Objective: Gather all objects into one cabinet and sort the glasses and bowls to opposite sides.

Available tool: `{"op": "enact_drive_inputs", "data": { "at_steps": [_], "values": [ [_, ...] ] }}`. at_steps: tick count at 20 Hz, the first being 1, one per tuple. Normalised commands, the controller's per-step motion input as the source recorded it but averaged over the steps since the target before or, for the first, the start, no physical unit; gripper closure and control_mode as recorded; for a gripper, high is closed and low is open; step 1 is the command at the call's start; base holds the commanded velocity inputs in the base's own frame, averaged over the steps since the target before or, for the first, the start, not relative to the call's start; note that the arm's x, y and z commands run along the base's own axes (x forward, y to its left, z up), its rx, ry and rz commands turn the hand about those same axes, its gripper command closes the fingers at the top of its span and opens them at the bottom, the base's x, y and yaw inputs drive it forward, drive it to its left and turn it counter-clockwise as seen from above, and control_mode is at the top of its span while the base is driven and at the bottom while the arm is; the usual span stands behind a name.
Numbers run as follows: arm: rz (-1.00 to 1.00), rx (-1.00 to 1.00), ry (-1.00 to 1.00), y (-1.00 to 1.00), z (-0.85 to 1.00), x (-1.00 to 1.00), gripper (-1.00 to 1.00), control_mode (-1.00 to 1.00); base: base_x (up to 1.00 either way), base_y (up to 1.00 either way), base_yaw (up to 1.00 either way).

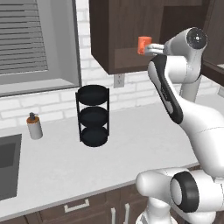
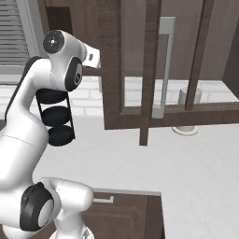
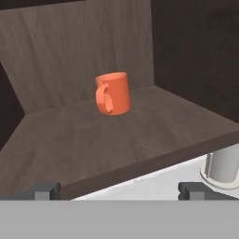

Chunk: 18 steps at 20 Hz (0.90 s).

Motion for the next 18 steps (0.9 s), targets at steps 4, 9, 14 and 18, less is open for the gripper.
{"op": "enact_drive_inputs", "data": {
  "at_steps": [4, 9, 14, 18],
  "values": [
    [0.0, 0.0, 0.0, 0.0, 0.0, 0.09, -1.0, -1.0, 0.0, 0.0, 0.0],
    [0.0, 0.0, 0.0, 0.0, 0.0, 0.43, -1.0, -1.0, 0.0, 0.0, 0.0],
    [0.0, 0.0, 0.0, 0.0, 0.0, 0.39, -1.0, -1.0, 0.0, 0.0, 0.0],
    [0.0, 0.0, 0.0, 0.0, 0.0, 0.29, -1.0, -1.0, 0.0, 0.0, 0.0]
  ]
}}
